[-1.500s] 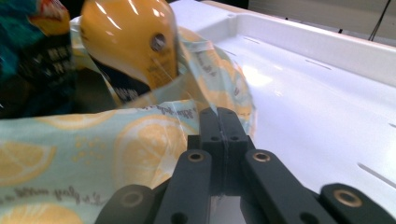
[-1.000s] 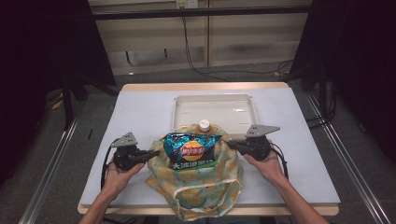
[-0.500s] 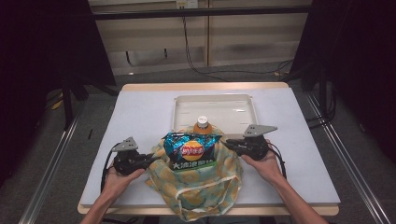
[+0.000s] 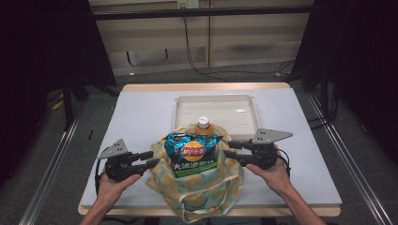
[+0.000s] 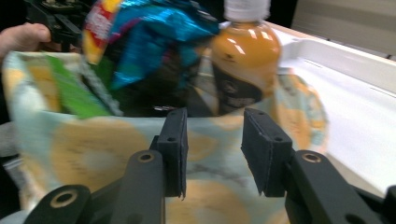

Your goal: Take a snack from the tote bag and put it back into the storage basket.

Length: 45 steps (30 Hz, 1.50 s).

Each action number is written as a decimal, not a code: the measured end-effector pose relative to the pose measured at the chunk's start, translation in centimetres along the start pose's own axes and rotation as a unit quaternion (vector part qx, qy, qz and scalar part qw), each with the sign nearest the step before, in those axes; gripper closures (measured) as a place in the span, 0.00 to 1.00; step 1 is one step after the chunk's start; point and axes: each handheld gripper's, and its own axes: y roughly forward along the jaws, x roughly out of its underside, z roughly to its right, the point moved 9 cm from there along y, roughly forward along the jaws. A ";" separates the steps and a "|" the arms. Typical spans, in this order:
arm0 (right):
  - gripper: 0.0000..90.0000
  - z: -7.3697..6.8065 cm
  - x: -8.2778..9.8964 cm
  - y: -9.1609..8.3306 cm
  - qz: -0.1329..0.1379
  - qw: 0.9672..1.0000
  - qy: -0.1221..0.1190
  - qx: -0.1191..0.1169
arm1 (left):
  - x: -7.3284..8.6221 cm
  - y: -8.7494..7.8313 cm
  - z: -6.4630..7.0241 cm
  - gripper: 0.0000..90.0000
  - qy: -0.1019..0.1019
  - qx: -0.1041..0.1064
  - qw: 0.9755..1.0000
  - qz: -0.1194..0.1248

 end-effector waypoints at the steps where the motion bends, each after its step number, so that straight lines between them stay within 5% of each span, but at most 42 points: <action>1: 0.69 -0.2 -0.1 -0.1 0.002 1.000 0.001 -0.003 | -0.1 -0.3 0.3 0.62 0.003 0.000 1.000 0.003; 8: 0.76 -1.7 -1.3 -0.8 0.020 1.000 0.002 -0.022 | -1.4 -1.7 3.7 0.62 0.023 0.033 0.998 0.042; 15: 0.77 -3.3 -1.9 -1.3 0.028 0.999 -0.004 -0.043 | -1.6 0.1 7.7 0.57 0.049 0.083 0.995 0.026; 21: 0.70 -4.5 -2.5 -1.2 0.033 0.997 -0.012 -0.065 | 0.5 1.5 9.0 0.72 0.074 0.105 0.991 -0.027; 23: 0.67 -5.0 -2.4 -0.7 0.026 0.997 -0.019 -0.069 | 0.7 1.4 9.4 0.90 0.079 0.117 0.990 -0.026; 27: 0.64 -5.5 -2.2 -0.1 0.021 0.996 -0.017 -0.081 | 1.1 1.7 10.0 0.99 0.079 0.135 0.987 -0.032; 35: 0.58 -6.4 -1.5 1.2 -0.003 0.994 -0.027 -0.102 | 2.6 3.4 11.2 1.00 0.093 0.153 0.981 -0.075; 45: 0.59 -6.2 0.7 1.1 -0.031 0.993 -0.013 -0.109 | 3.2 3.9 11.0 0.97 0.082 0.154 0.981 -0.082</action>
